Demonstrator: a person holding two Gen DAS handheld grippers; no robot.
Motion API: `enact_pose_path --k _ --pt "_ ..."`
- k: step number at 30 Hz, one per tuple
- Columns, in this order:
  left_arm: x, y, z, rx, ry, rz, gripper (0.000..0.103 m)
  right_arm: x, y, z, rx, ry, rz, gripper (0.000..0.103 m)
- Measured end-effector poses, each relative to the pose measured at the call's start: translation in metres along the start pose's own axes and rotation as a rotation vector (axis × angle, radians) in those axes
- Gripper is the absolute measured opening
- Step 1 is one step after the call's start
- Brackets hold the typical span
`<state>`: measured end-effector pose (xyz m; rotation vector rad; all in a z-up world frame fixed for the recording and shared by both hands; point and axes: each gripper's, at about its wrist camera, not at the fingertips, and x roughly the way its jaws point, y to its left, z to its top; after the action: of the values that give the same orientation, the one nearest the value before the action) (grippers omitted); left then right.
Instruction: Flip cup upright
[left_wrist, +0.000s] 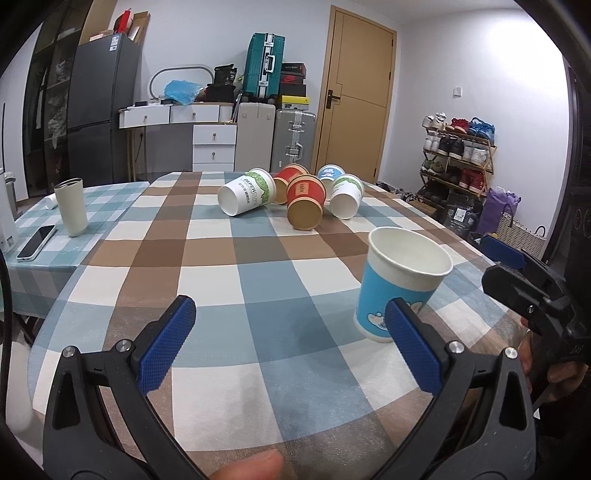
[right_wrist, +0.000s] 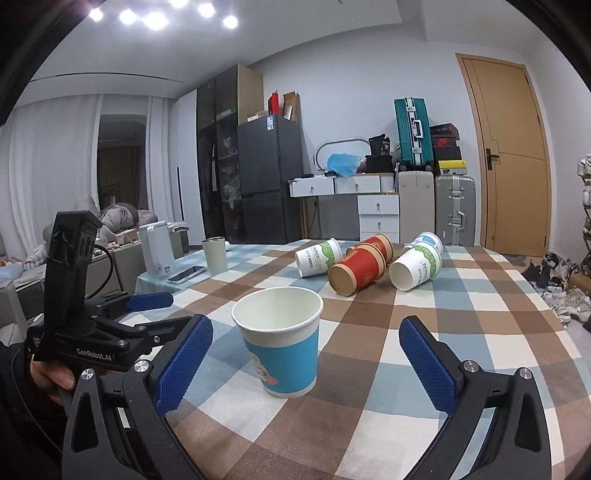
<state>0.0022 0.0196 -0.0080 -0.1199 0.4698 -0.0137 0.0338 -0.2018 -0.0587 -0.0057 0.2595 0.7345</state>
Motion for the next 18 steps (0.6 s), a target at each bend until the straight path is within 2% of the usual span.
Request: enact_pose_path --k 18 --pt "-0.005 -0.016 -0.003 0.057 -0.019 -0.014 0.102 -0.004 0.000 -0.005 -0.027 -0.029 0.006 0.103"
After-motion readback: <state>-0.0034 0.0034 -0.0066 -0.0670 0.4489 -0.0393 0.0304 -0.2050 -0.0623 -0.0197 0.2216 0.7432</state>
